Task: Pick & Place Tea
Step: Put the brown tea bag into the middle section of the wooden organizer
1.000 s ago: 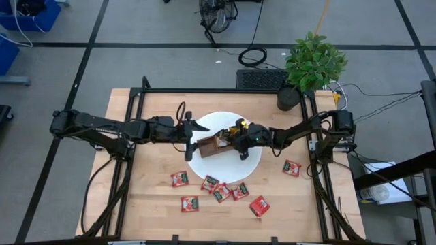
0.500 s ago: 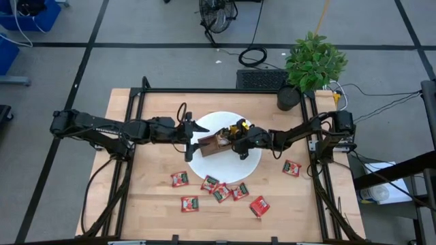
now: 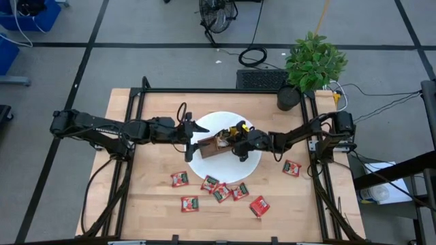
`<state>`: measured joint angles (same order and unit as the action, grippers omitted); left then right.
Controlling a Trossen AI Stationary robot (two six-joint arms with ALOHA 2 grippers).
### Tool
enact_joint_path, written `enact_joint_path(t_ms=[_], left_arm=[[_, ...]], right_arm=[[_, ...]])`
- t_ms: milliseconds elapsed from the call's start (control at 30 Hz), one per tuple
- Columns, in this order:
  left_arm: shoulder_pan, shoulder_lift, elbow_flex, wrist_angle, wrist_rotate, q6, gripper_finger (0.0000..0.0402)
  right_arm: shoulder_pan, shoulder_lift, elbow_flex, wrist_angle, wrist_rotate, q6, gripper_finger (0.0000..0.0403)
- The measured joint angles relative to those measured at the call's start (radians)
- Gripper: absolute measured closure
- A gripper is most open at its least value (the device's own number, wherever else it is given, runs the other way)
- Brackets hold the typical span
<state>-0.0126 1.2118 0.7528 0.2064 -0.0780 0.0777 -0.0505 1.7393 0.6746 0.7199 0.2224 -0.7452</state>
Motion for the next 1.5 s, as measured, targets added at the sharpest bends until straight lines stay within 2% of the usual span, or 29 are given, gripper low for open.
enact_joint_path(t_ms=[233,533,667,1033,1100,1233,1333,1433,1500], left_arm=[[0.0,0.0,0.0,0.0,0.001,-0.012,0.016],[0.0,0.0,0.0,0.0,0.001,-0.023,0.016],[0.0,0.0,0.0,-0.001,0.002,-0.059,0.016],[0.0,0.0,0.001,-0.04,0.002,-0.058,0.016],[0.0,0.0,0.001,-0.073,0.002,-0.058,0.016],[0.0,0.0,0.001,-0.085,0.001,-0.065,0.016],[0.0,0.0,0.001,-0.084,0.001,-0.065,0.016],[0.0,0.0,0.001,-0.084,0.001,-0.061,0.016],[0.0,0.0,0.001,-0.086,0.0,-0.06,0.016]], right_arm=[[0.014,0.0,0.0,0.007,0.038,-0.003,0.0367],[0.014,-0.019,0.0,0.006,0.045,0.062,0.0284],[0.021,-0.066,0.0,-0.013,0.088,0.086,0.0259],[0.033,-0.182,-0.002,-0.106,0.09,0.131,0.0244],[0.032,-0.189,-0.002,-0.118,0.043,0.172,0.0245],[0.017,-0.187,-0.001,-0.122,-0.122,0.213,0.0241],[-0.004,-0.19,0.023,-0.144,-0.118,0.214,0.0234],[-0.033,-0.199,0.104,-0.266,-0.139,0.214,0.0228],[-0.058,-0.191,0.19,-0.413,-0.213,0.235,0.0227]])
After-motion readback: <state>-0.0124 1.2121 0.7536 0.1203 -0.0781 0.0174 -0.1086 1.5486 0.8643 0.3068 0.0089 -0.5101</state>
